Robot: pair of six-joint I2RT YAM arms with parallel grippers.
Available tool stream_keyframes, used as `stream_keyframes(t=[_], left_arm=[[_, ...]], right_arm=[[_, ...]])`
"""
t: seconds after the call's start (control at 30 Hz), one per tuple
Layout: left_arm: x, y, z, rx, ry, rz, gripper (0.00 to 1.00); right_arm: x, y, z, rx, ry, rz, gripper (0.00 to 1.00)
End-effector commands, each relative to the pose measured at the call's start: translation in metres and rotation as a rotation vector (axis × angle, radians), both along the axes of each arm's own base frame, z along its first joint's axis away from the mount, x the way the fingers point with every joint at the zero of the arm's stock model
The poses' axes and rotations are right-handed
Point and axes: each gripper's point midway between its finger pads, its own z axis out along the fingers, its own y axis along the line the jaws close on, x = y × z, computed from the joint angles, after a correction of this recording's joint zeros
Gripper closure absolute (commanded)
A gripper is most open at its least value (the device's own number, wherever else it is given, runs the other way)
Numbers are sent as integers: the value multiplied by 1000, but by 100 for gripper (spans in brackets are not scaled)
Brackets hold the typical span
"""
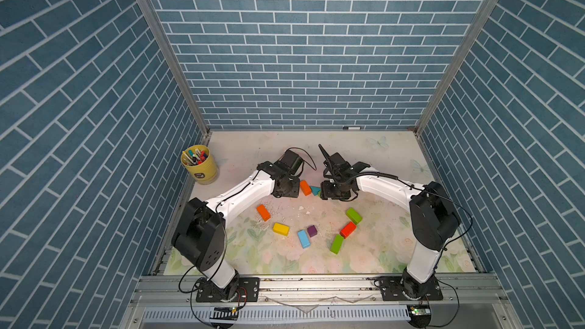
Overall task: Assemble a heart with building blocks
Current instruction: Assemble the building block at the center of the board, then adjust the building block at the center of the board.
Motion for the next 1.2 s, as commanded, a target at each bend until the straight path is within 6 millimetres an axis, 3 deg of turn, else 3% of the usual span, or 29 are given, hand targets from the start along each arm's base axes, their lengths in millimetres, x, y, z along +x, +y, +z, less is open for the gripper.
stream_keyframes(t=[0.0, 0.13, 0.33, 1.17], left_arm=[[-14, 18, 1, -19, 28, 58, 48], [-17, 26, 3, -23, 22, 68, 48], [-15, 24, 2, -35, 22, 61, 48], [-14, 23, -6, -30, 26, 44, 49]], right_arm=[[5, 18, -3, 52, 18, 14, 33], [6, 22, -13, 55, 37, 4, 33], [6, 24, -21, 54, 54, -2, 33], [16, 28, -28, 36, 54, -15, 38]])
